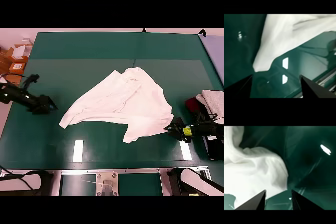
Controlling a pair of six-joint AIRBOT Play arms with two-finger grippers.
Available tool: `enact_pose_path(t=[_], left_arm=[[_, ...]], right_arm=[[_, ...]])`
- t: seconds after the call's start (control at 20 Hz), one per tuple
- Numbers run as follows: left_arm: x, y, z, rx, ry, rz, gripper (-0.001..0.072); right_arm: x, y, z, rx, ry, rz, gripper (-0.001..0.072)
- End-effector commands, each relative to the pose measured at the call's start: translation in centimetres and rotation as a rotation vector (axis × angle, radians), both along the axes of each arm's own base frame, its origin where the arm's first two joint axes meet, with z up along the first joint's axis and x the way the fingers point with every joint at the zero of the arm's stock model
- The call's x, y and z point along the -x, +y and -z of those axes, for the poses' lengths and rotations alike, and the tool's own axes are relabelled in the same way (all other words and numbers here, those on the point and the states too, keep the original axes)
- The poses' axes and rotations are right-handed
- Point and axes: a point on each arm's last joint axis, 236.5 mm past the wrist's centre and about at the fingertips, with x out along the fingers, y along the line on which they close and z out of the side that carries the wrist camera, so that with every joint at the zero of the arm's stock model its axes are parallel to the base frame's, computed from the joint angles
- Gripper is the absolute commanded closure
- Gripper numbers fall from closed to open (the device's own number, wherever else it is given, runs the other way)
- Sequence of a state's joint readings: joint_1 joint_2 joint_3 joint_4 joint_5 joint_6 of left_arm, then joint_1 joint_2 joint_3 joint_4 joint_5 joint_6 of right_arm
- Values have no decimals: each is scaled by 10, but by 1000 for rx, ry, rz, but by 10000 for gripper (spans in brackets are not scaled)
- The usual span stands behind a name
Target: Fold the shirts.
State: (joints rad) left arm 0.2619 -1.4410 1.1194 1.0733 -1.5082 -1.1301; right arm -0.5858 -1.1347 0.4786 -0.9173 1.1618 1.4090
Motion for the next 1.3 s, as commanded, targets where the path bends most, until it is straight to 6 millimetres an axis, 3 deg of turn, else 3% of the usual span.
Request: enact_pose_path(t=[0.0, 0.1, 0.15, 0.35, 0.6, 0.8, 0.85, 0.9, 0.95, 1.05, 1.15, 1.25], left_arm=[[32, 20, 29, -347, 28, 192, 58], [37, 9, 37, -430, -22, 264, 62], [36, 0, 41, -449, -55, 288, 156], [27, -29, 55, -455, -140, 319, 166], [7, -37, 61, -442, -231, 274, 167], [22, -44, 72, -406, -189, 260, 169], [26, -43, 75, -409, -178, 264, 169], [30, -42, 77, -409, -169, 267, 232], [32, -42, 79, -408, -165, 275, 379], [37, -42, 78, -405, -146, 281, 686], [43, -41, 76, -402, -122, 312, 682], [46, -41, 69, -396, -106, 338, 683]], right_arm=[[-5, 3, 5, -5, -42, 18, 340], [-8, 1, 6, 9, -54, 18, 340], [-8, 0, 6, 13, -57, 21, 340], [-10, 1, 5, 3, -62, 29, 341], [-13, 7, 4, -2, -73, 13, 342], [-18, 16, 3, 3, -89, -14, 344], [-18, 19, 3, 1, -90, -22, 373], [-19, 21, 2, -5, -93, -24, 392], [-20, 24, 1, -12, -97, -24, 411], [-21, 28, 1, -15, -100, -35, 571], [-24, 32, -2, -22, -131, -61, 673], [-29, 35, -6, -38, -161, -60, 693]])
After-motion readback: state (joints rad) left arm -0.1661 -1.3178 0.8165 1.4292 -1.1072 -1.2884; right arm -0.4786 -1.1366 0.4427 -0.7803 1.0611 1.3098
